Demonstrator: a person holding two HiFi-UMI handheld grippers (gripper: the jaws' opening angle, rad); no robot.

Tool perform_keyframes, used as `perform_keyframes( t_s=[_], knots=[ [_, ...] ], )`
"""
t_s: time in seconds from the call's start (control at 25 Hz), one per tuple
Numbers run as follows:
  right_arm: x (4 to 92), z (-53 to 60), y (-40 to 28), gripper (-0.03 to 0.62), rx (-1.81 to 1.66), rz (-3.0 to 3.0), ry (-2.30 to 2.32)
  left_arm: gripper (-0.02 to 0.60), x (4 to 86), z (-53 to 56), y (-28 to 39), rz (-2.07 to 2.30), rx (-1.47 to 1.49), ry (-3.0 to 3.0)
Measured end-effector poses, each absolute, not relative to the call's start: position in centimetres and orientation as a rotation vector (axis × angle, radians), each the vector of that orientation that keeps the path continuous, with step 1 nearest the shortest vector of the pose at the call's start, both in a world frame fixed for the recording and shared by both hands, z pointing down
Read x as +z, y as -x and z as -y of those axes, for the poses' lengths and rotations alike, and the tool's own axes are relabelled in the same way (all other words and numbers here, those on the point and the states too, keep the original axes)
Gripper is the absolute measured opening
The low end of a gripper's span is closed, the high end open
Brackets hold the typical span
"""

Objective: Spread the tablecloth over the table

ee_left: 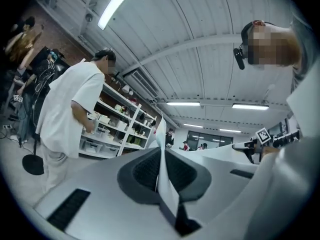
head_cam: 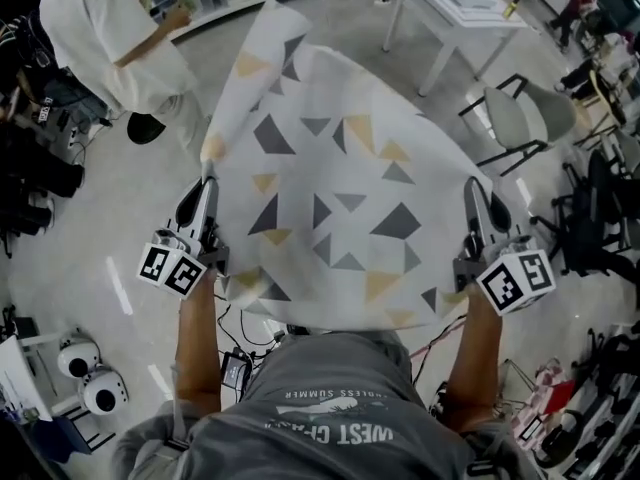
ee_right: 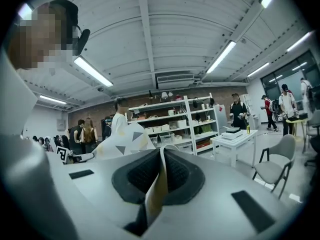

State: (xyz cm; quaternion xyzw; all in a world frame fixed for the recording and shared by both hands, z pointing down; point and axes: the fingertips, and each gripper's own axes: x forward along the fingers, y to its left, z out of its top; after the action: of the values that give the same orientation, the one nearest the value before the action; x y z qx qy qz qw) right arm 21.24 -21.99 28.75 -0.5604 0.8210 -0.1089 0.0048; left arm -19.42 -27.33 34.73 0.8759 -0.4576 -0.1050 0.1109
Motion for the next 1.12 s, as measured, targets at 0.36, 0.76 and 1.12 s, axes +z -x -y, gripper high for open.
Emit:
perform_keyframes(
  t_s=[0.36, 0.76, 1.12],
  knots=[
    [38.6, 29.2, -21.5, 0.014, -0.556, -2.622, 1.742, 0.018, 43.7, 33.2, 20.3, 1.402, -0.177, -2.459],
    [42.9, 31.6, -22.8, 0.014, -0.724, -2.640, 1.744, 0.018, 46.4, 35.0, 20.2, 1.437, -0.008, -2.401],
    [51.0, 34.2, -24.0, 0.015, -0.967, -2.617, 1.805, 0.020, 52.3, 37.5, 21.6, 1.474, 0.130, -2.242]
  ],
)
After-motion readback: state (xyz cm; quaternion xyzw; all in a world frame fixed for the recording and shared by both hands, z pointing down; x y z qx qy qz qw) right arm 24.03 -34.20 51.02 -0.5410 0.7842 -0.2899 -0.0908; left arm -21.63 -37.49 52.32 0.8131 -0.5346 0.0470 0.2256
